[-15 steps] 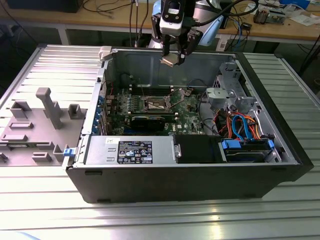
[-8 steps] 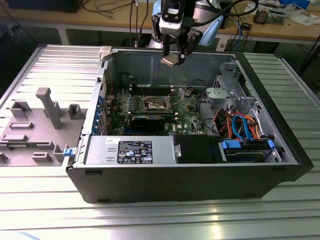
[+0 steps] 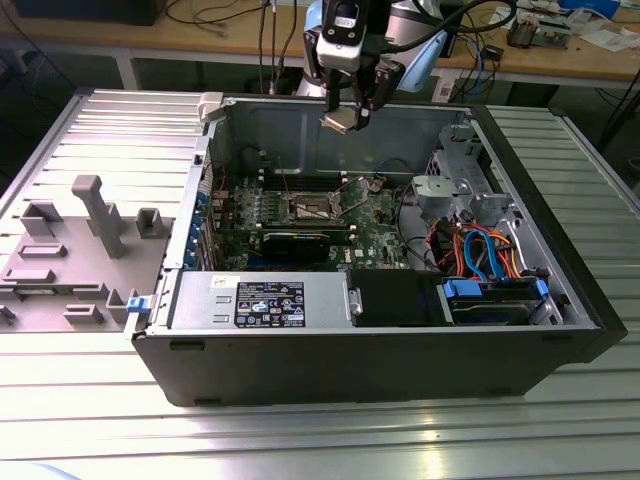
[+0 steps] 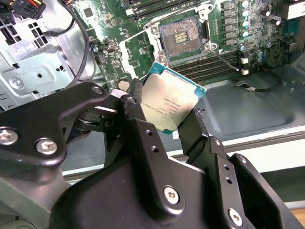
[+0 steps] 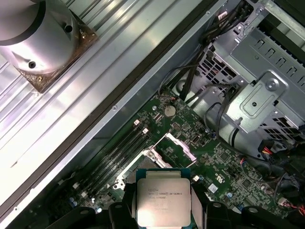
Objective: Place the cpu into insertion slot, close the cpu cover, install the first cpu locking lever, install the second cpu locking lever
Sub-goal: 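Place the cpu into insertion slot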
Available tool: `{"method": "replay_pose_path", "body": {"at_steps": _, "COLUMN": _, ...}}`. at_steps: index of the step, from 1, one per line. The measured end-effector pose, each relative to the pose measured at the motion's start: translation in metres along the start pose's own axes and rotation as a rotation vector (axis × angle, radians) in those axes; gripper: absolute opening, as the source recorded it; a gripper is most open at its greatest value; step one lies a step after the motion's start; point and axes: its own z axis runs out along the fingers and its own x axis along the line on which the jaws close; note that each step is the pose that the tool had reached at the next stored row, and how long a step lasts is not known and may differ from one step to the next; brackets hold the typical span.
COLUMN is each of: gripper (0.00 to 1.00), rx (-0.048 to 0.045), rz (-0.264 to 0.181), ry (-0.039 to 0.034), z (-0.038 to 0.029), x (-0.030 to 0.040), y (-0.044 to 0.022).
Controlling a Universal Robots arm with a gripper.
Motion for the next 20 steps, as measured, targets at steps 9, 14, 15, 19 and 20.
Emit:
{"method": "replay_pose_path", "body": {"at_steps": 9, "gripper": 0.54, "rx": -0.0003, "rz": 0.016, "ry": -0.0014, "z": 0.0000, "x": 0.0000, "y": 0.0000}}
{"method": "replay_pose_path", "body": {"at_steps": 14, "gripper": 0.54, "rx": -0.0004, "rz": 0.021, "ry": -0.0019, "z": 0.0000, "x": 0.0000, "y": 0.0000}}
{"method": "replay_pose_path", "body": {"at_steps": 15, "gripper": 0.54, "rx": -0.0004, "rz": 0.022, "ry": -0.0019, "z": 0.0000, "x": 0.0000, "y": 0.0000}}
{"method": "replay_pose_path", "body": {"at_steps": 19, "gripper": 0.54, "rx": -0.0004, "rz": 0.024, "ry": -0.0022, "z": 0.0000, "x": 0.0000, "y": 0.0000}}
{"method": "replay_pose_path", "body": {"at_steps": 20, "gripper": 0.54, "rx": -0.0004, "rz": 0.025, "ry": -0.0022, "z": 0.0000, "x": 0.0000, "y": 0.0000}}
